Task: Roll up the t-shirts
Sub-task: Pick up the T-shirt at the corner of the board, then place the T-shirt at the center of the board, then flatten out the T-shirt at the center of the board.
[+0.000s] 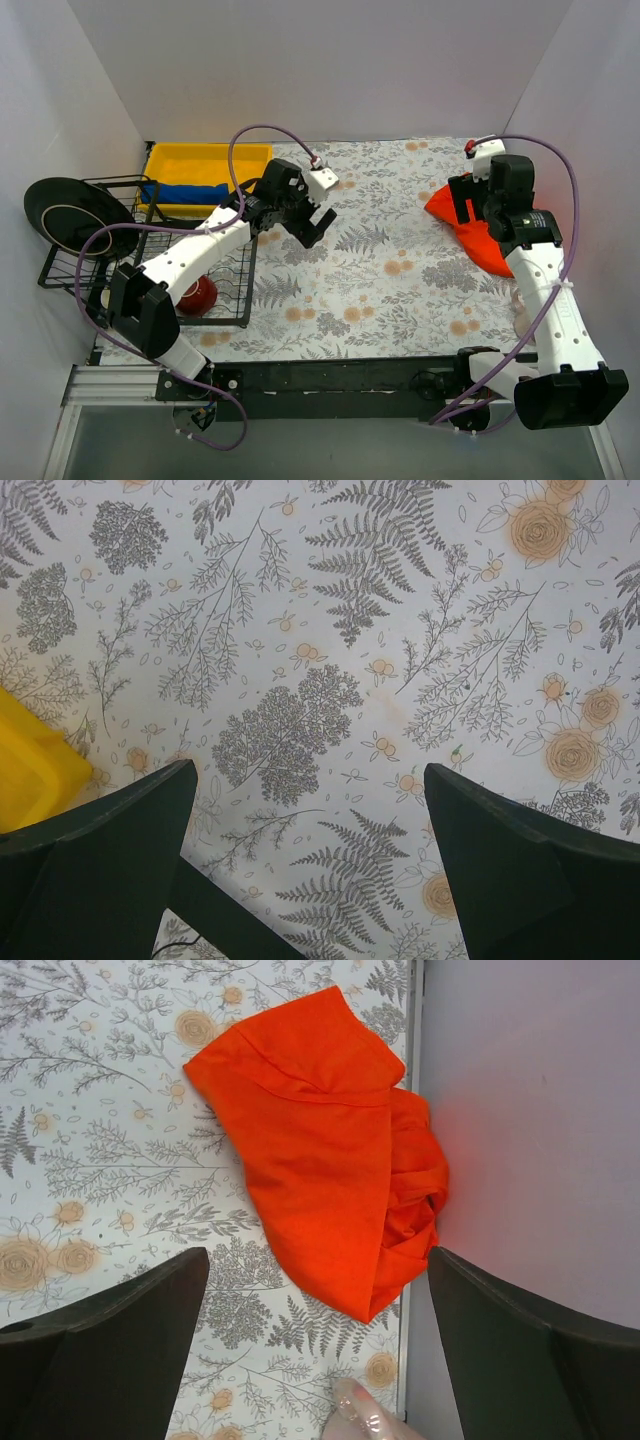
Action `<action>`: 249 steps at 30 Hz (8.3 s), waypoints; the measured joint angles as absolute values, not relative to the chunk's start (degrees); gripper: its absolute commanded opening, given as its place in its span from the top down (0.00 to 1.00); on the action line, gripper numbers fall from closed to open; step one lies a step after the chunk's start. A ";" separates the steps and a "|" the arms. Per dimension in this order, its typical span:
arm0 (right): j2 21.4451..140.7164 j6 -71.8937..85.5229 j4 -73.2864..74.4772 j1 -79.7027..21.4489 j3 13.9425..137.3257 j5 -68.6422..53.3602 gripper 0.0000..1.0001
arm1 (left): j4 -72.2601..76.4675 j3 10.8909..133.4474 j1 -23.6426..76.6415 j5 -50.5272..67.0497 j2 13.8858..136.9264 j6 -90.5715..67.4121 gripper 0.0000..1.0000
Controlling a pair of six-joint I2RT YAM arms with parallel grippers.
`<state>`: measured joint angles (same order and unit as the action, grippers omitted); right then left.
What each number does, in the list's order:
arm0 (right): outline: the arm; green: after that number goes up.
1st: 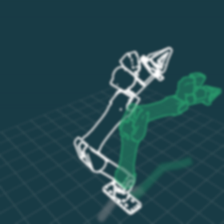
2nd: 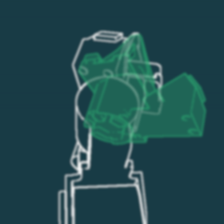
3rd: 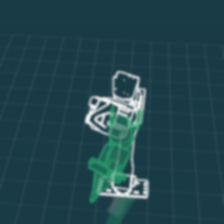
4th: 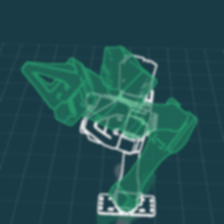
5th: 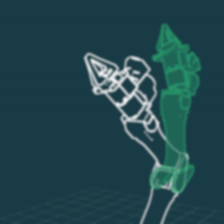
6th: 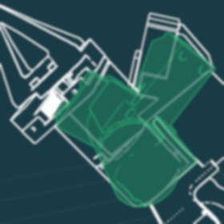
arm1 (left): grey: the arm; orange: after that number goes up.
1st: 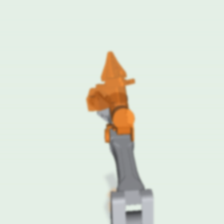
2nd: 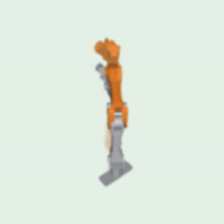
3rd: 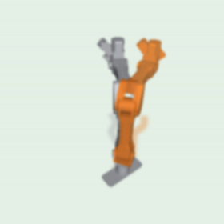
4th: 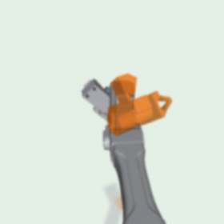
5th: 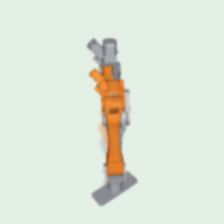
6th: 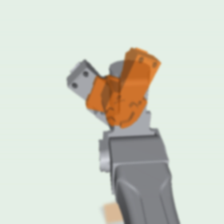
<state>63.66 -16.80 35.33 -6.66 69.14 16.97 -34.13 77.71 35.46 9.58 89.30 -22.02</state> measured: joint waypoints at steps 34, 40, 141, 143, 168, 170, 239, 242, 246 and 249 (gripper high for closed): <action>109.73 -32.03 38.79 3.81 85.54 8.45 0.28 | -41.87 82.21 35.46 12.88 90.28 -14.55 0.08; 112.84 -30.44 39.00 8.78 89.97 9.30 0.24 | -42.09 82.24 35.46 12.88 90.94 -13.69 0.08; 73.97 -48.53 36.51 -34.20 86.02 -16.45 0.99 | -32.95 76.64 27.09 3.92 89.38 -26.48 0.10; 70.89 -48.12 37.60 -33.19 88.77 -16.84 0.99 | -31.97 76.64 26.65 3.09 89.38 -26.68 0.10; 73.45 -38.81 33.26 -29.06 63.02 -18.55 0.35 | -36.01 76.07 26.09 15.40 90.67 -28.01 0.11; 71.35 -39.03 31.99 -35.70 58.54 -19.29 0.36 | -36.01 76.07 26.09 15.35 90.63 -28.14 0.11; 52.77 -51.75 38.92 -7.42 59.33 -1.74 0.93 | -32.56 83.72 25.93 12.91 96.38 -30.68 0.10; 52.49 -51.92 40.10 -3.99 48.75 -1.02 0.60 | -32.60 83.57 25.93 14.28 96.38 -30.89 0.11; 59.13 -49.32 43.40 -2.72 49.01 -1.65 0.52 | -32.93 82.70 25.98 15.94 96.38 -30.48 0.11; 63.09 -47.62 43.31 -2.74 55.11 -5.96 0.50 | -33.21 82.06 25.98 16.47 96.53 -30.35 0.11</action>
